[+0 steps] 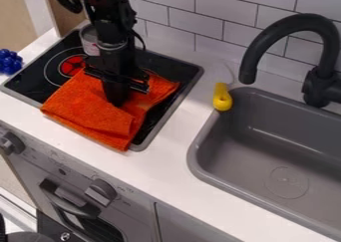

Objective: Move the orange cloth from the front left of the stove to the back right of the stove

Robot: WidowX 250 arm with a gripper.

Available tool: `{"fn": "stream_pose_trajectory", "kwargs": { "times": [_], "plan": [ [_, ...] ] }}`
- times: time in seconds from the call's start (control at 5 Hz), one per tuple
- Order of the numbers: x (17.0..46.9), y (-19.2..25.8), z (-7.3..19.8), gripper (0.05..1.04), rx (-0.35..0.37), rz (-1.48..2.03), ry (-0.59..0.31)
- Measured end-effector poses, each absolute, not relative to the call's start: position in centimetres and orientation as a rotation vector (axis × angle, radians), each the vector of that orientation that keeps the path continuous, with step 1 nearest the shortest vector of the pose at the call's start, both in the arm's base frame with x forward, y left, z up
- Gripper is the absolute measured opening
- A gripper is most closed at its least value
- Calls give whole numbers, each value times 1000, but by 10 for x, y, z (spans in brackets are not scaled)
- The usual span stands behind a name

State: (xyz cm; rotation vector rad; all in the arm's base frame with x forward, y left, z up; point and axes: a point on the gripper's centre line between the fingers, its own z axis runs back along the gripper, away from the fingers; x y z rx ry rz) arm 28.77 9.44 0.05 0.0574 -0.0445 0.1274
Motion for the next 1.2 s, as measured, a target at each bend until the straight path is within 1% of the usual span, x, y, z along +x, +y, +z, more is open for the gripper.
{"fn": "stream_pose_trajectory", "kwargs": {
  "times": [0.2,0.4,0.6,0.8,1.2],
  "plan": [
    [292,86,-1,52,3,128,-74],
    [295,80,0,52,-12,117,-74],
    [304,71,3,52,-47,115,-63],
    [314,70,3,52,-10,81,-68],
    [333,77,3,52,16,82,-95]
  ]
}}
